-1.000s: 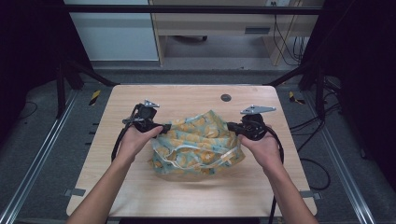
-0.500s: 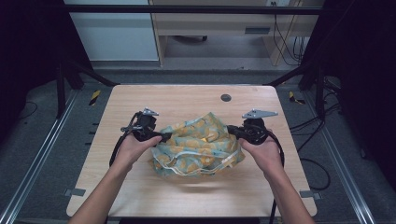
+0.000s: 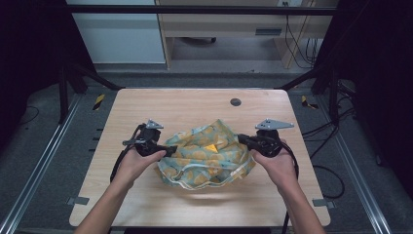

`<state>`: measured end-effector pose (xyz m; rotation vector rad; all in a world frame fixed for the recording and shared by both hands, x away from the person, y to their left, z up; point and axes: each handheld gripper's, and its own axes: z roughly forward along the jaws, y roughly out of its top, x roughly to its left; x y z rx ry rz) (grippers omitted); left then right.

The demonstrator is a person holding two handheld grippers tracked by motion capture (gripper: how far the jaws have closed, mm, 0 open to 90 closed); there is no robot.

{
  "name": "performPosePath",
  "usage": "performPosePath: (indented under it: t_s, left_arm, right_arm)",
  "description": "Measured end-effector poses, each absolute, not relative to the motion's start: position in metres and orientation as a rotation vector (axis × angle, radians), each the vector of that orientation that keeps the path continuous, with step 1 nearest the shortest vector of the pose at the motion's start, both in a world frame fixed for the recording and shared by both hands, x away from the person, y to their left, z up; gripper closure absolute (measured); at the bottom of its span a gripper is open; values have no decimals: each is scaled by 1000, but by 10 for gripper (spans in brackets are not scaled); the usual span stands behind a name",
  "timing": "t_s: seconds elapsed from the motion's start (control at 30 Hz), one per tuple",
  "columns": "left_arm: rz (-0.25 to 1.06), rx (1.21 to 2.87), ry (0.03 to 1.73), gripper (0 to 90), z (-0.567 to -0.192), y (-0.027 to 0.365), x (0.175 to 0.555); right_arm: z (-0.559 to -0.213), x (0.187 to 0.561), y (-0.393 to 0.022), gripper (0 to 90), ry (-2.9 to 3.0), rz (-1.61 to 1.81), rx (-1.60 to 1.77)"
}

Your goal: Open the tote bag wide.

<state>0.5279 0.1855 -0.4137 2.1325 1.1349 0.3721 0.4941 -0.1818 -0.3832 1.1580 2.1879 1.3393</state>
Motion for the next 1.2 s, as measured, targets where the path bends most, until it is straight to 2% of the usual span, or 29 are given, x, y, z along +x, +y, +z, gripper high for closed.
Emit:
performPosePath:
  t_s: [0.1, 0.3, 0.47, 0.57, 0.6, 0.63, 0.77, 0.83, 1.2]
  left_arm:
    - [373, 2121, 1147, 157, -416, 185, 528]
    - [380, 2079, 1172, 219, -423, 184, 533]
    - [359, 2096, 1193, 324, -430, 184, 536]
    - [315, 2105, 1199, 440, -434, 184, 538]
    - [300, 2108, 1196, 523, -435, 184, 538]
    - [291, 2118, 1188, 563, -436, 184, 539]
    - [269, 2110, 1159, 824, -440, 186, 539]
    - [279, 2100, 1145, 876, -440, 186, 537]
    - [340, 2024, 1049, 895, -400, 189, 508]
  right_arm:
    - [-383, 493, -180, 885, 2195, 1338, 1148]
    - [-386, 490, -176, 885, 2208, 1342, 1126]
    - [-389, 490, -177, 886, 2209, 1347, 1132]
    - [-391, 490, -178, 886, 2210, 1351, 1136]
    - [-391, 490, -179, 887, 2211, 1350, 1137]
    - [-391, 490, -179, 886, 2208, 1352, 1137]
    - [-392, 490, -179, 887, 2207, 1354, 1138]
    - [-392, 490, -180, 887, 2205, 1355, 1139]
    - [-382, 482, -184, 890, 2165, 1383, 1128]
